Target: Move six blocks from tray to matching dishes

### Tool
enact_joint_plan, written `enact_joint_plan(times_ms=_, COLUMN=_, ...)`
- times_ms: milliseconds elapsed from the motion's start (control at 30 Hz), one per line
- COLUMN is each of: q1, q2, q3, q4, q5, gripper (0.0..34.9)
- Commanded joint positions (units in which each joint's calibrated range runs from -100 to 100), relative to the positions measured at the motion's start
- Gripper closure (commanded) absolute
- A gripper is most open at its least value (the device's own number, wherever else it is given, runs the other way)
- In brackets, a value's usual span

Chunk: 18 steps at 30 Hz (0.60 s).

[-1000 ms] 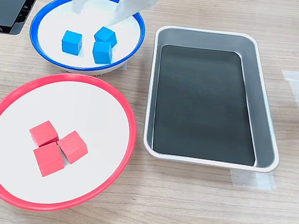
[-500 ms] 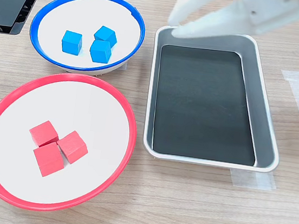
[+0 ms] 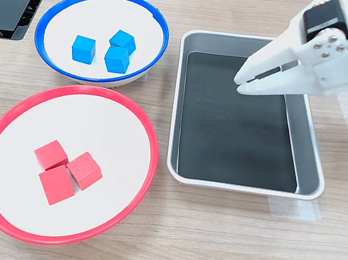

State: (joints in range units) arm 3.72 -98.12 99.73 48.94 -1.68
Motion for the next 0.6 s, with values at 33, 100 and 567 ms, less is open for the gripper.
enact_joint_plan(times_ms=33, q1=0.47, q2=-0.85, q3=0.27, q4=-1.52, q5=0.49, gripper=34.8)
enact_joint_plan(times_ms=100, q1=0.28, q2=-0.85, q3=0.27, q4=-1.52, q5=0.68, gripper=34.7)
enact_joint_plan(times_ms=567, q1=0.28, q2=-0.85, q3=0.27, q4=-1.52, q5=0.68, gripper=34.6)
